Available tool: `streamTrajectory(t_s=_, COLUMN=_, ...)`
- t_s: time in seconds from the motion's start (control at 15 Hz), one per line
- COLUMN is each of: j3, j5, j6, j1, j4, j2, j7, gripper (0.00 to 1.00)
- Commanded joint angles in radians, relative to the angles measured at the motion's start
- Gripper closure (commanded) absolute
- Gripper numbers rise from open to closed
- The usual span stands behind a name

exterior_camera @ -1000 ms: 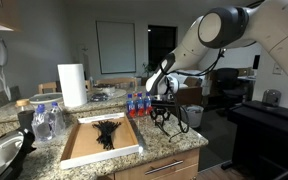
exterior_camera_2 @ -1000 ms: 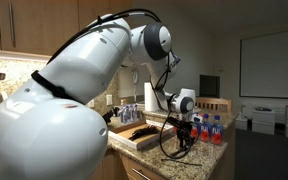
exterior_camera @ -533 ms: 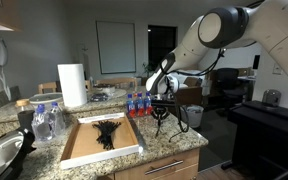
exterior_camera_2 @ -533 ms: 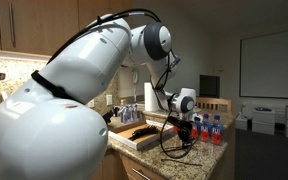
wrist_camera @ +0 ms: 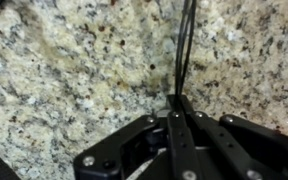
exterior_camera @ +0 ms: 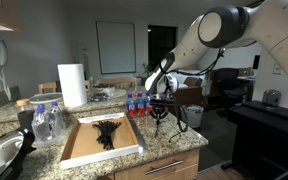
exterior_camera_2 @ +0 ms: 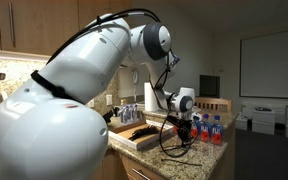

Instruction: Pick up the black objects from the counter and put them on the box cover

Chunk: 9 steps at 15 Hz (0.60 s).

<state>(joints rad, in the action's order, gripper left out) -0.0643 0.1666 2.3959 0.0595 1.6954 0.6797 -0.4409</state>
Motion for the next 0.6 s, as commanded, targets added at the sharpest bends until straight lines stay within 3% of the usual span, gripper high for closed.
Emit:
streamTrajectory(t_s=0.0, j3=0.000, j5=-0.013, j6=0.038, j1=0.021, j4=0.077, j2=-0.095, j7=0.013, gripper=0.97)
streamTrajectory(t_s=0.53, j3=0.009, j5=-0.025, j6=0.016, j1=0.050, j4=0.109, j2=-0.235, j7=0.011, gripper=0.96)
